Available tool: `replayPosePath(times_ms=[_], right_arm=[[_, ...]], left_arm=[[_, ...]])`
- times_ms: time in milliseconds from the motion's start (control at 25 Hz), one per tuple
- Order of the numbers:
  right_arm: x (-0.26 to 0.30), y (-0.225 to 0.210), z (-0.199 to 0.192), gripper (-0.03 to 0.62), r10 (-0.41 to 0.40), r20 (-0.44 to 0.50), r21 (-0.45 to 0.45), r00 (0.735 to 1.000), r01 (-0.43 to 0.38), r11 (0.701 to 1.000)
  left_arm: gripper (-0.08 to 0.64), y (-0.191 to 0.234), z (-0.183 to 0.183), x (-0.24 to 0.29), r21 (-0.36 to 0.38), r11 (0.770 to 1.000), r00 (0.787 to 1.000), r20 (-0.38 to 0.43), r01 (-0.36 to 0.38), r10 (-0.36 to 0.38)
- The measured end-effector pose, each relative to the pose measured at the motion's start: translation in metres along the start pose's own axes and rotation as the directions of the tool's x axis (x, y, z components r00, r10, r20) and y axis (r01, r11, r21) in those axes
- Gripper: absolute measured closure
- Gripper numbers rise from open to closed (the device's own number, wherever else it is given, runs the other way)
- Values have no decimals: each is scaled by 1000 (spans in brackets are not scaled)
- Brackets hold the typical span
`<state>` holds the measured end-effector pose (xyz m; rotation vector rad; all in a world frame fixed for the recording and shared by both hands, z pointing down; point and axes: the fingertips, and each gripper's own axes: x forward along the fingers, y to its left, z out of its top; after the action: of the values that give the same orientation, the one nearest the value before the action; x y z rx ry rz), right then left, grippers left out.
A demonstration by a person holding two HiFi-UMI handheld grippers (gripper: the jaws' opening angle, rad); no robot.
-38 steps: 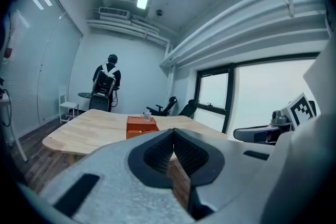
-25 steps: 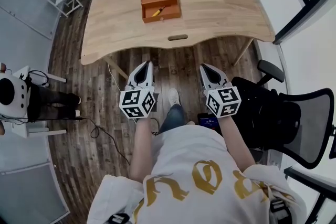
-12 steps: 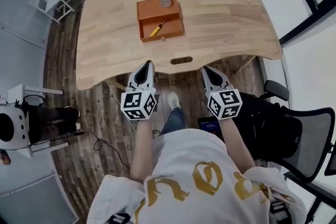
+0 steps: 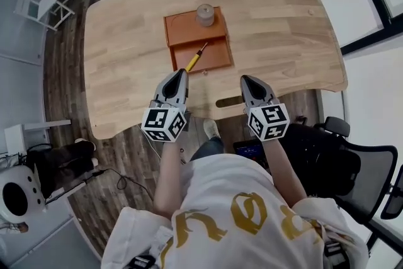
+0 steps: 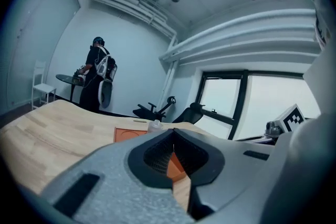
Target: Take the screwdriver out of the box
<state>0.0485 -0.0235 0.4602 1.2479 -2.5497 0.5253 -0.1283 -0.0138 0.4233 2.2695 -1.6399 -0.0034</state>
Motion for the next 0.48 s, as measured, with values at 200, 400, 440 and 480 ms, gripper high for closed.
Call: replayPosePath(times_ms=[200, 400, 440, 480], right_arm=[[33, -4, 11, 580, -22, -2, 0, 1000, 22, 1000], [44, -5, 23, 581, -30, 17, 3, 999, 30, 1000], [45, -6, 24, 580, -32, 20, 5, 999, 32, 999], [47, -7, 25, 581, -34, 24, 8, 999, 34, 999]], left_arm=[[551, 25, 5, 30, 15, 1000, 1000, -25, 15, -15], [551, 30, 11, 45, 28, 999, 999, -36, 24, -23], [551, 30, 11, 47, 50, 998, 999, -45, 26, -23], [551, 29, 11, 49, 82, 996, 998, -58, 28, -24]])
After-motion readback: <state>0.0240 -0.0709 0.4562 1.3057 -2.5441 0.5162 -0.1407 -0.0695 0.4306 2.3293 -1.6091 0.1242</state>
